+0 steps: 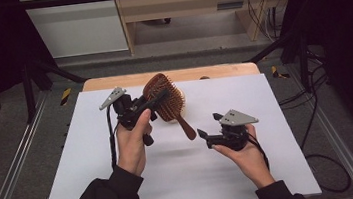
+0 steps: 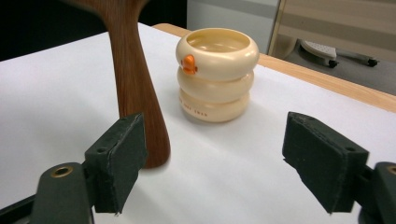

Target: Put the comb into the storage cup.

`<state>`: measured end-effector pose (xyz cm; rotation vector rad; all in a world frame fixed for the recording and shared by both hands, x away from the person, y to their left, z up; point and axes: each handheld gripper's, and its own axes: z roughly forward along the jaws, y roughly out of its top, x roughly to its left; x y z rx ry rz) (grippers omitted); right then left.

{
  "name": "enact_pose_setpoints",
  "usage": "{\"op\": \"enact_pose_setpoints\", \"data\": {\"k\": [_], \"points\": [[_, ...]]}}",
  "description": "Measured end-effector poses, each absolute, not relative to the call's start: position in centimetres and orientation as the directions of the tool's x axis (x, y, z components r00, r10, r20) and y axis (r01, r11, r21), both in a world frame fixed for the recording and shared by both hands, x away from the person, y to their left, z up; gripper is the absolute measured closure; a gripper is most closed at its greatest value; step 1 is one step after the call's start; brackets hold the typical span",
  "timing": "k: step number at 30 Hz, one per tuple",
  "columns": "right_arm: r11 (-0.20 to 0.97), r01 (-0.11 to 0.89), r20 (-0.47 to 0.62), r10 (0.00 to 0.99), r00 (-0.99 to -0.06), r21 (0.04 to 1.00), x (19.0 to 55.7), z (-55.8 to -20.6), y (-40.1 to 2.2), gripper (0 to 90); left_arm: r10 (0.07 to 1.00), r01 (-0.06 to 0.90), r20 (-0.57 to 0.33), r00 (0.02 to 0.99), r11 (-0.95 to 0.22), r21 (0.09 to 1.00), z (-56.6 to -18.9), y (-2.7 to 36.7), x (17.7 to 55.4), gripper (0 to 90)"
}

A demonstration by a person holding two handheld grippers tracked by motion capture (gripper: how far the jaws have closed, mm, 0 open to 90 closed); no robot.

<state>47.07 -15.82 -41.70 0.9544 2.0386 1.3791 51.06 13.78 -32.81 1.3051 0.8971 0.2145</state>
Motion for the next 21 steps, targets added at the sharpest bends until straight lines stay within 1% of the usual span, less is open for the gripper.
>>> {"op": "enact_pose_setpoints", "data": {"k": [3, 5, 7, 10, 11, 13, 15, 21], "points": [[0.252, 0.267, -0.043, 0.797, -0.602, 0.930, 46.4, -42.1, -17.4, 20.8, 0.621, 0.321, -0.434, 0.653, 0.292, 0.901, -31.8, 13.9, 51.4, 50.4], [0.276, 0.261, -0.085, 0.821, -0.565, 0.925, 45.8, -42.5, -18.3, 19.7, 0.637, 0.302, -0.415, 0.649, 0.286, 0.910, -31.0, 14.2, 51.8, 50.4], [0.265, 0.268, -0.079, 0.832, -0.549, 0.926, 45.2, -43.0, -19.2, 13.6, 0.648, 0.285, -0.407, 0.644, 0.290, 0.914, -30.0, 14.6, 52.2, 50.4], [0.208, 0.250, -0.044, 0.843, -0.537, 0.946, 44.4, -44.1, -20.6, 9.4, 0.656, 0.267, -0.407, 0.636, 0.308, 0.913, -28.6, 14.9, 52.9, 50.4], [0.218, 0.235, -0.062, 0.844, -0.532, 0.947, 44.1, -44.5, -20.9, 8.7, 0.661, 0.260, -0.404, 0.633, 0.309, 0.915, -28.2, 15.0, 53.0, 50.4], [0.237, 0.219, -0.100, 0.860, -0.501, 0.946, 43.8, -45.5, -21.4, 8.7, 0.670, 0.250, -0.398, 0.626, 0.310, 0.917, -27.6, 15.0, 53.3, 50.4], [0.221, 0.231, -0.089, 0.876, -0.474, 0.947, 43.7, -46.2, -21.9, 8.8, 0.680, 0.249, -0.395, 0.618, 0.307, 0.919, -27.2, 15.1, 53.7, 50.4], [0.196, 0.226, -0.065, 0.873, -0.483, 0.954, 43.6, -46.4, -22.5, 8.5, 0.714, 0.239, -0.370, 0.595, 0.283, 0.929, -26.7, 15.3, 55.1, 50.1]]}}
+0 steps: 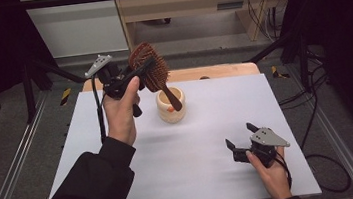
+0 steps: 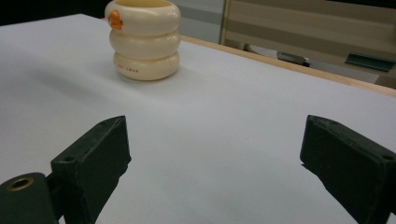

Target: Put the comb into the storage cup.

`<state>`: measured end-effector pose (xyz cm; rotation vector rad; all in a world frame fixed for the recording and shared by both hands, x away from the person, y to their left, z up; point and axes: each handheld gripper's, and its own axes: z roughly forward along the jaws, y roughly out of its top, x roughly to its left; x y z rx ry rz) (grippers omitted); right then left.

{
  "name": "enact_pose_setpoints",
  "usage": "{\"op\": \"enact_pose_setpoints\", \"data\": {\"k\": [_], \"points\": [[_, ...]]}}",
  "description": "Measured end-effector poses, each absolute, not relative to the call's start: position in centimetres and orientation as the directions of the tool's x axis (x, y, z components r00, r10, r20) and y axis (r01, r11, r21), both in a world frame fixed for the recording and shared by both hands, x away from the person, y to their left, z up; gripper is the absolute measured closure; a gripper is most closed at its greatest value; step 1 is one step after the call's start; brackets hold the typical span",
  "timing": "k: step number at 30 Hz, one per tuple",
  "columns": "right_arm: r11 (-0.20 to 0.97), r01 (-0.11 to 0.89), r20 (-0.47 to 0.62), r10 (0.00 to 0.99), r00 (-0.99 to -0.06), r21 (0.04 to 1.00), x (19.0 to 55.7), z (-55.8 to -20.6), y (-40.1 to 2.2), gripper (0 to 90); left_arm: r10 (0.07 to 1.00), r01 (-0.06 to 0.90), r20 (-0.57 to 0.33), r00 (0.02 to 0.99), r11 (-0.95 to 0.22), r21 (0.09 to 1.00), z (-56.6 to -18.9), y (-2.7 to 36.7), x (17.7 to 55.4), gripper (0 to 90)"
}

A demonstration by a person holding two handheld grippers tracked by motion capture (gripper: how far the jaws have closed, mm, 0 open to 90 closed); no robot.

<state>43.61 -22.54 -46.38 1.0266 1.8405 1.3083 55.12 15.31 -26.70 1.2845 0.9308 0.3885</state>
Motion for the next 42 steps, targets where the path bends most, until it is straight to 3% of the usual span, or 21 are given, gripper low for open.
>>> {"op": "enact_pose_setpoints", "data": {"k": [42], "points": [[0.145, 0.226, -0.003, 0.848, -0.530, 0.963, 43.2, -47.2, -22.5, 7.2, 0.807, 0.195, -0.299, 0.509, 0.231, 0.953, -26.8, 14.2, 59.5, 49.8]]}}
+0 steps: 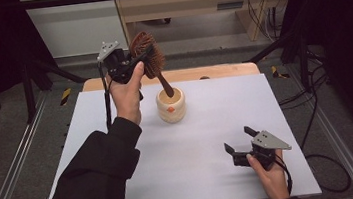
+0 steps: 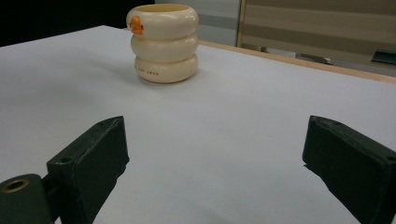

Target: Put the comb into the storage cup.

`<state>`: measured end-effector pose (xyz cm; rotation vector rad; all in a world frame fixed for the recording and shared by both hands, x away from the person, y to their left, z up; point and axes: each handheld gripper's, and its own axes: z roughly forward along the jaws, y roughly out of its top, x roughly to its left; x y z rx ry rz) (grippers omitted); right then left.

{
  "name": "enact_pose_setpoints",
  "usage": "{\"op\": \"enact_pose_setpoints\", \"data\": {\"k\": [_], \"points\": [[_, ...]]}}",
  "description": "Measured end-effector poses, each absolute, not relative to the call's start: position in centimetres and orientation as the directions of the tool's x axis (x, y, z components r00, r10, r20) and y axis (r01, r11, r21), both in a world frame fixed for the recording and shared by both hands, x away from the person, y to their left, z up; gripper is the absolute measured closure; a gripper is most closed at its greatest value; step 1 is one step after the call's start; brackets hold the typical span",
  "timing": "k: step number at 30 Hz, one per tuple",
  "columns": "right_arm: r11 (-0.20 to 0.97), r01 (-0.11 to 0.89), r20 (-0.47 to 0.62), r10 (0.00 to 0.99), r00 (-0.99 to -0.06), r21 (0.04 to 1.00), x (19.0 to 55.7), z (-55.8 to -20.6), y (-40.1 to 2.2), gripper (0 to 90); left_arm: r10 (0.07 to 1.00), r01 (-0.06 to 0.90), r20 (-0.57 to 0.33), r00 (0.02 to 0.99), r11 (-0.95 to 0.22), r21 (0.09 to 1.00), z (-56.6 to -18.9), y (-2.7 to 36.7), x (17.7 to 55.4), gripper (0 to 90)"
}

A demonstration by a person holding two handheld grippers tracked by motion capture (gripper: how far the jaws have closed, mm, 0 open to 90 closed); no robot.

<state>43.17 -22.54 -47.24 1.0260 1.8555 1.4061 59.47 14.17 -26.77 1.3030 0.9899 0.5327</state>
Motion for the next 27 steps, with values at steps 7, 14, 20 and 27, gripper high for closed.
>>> {"op": "enact_pose_setpoints", "data": {"k": [7, 14, 20, 27], "points": [[0.144, 0.225, -0.002, 0.847, -0.532, 0.964, 43.2, -47.2, -22.6, 7.2, 0.810, 0.190, -0.293, 0.509, 0.227, 0.955, -27.0, 14.0, 59.6, 49.7], [0.149, 0.227, -0.005, 0.844, -0.536, 0.962, 43.2, -47.3, -22.5, 7.2, 0.806, 0.199, -0.304, 0.508, 0.233, 0.952, -27.2, 14.0, 60.0, 49.6], [0.149, 0.229, -0.003, 0.843, -0.537, 0.962, 43.2, -47.3, -22.5, 7.2, 0.807, 0.207, -0.306, 0.505, 0.231, 0.951, -27.5, 14.0, 60.3, 49.6], [0.153, 0.228, -0.006, 0.841, -0.541, 0.962, 43.2, -47.4, -22.5, 7.2, 0.811, 0.210, -0.304, 0.500, 0.227, 0.951, -27.7, 14.1, 60.5, 49.6]]}}
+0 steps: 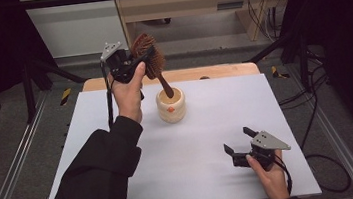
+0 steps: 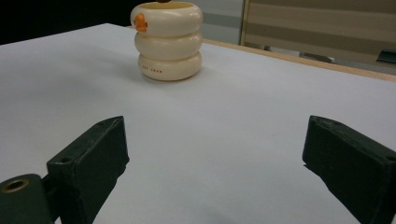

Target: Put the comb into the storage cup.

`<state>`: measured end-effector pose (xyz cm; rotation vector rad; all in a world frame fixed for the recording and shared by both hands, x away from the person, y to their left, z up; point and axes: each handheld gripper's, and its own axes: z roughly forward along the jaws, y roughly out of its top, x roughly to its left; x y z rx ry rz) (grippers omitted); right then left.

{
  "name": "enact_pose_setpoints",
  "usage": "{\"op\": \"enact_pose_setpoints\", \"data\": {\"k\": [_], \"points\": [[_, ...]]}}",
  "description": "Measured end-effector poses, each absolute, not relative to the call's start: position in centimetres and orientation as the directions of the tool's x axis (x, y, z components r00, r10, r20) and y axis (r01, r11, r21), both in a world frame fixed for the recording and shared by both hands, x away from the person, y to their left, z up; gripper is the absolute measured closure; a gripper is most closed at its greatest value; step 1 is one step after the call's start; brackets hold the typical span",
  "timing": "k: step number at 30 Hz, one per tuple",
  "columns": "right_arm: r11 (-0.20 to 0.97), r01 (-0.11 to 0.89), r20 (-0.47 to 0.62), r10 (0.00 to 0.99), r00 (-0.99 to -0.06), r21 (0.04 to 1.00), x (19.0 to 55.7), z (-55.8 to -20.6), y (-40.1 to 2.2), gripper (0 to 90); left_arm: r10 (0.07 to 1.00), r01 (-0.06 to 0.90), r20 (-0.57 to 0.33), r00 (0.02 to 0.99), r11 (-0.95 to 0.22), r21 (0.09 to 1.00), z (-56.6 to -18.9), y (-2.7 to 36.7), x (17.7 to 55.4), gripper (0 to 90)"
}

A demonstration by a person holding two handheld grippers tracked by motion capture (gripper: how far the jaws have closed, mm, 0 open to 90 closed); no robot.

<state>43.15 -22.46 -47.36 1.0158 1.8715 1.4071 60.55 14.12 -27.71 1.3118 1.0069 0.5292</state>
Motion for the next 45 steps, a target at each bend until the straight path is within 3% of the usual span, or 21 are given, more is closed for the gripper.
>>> {"op": "enact_pose_setpoints", "data": {"k": [45], "points": [[0.150, 0.224, -0.005, 0.841, -0.541, 0.963, 43.2, -47.4, -22.4, 7.1, 0.813, 0.246, -0.314, 0.491, 0.216, 0.945, -29.6, 13.2, 61.5, 49.4]]}}
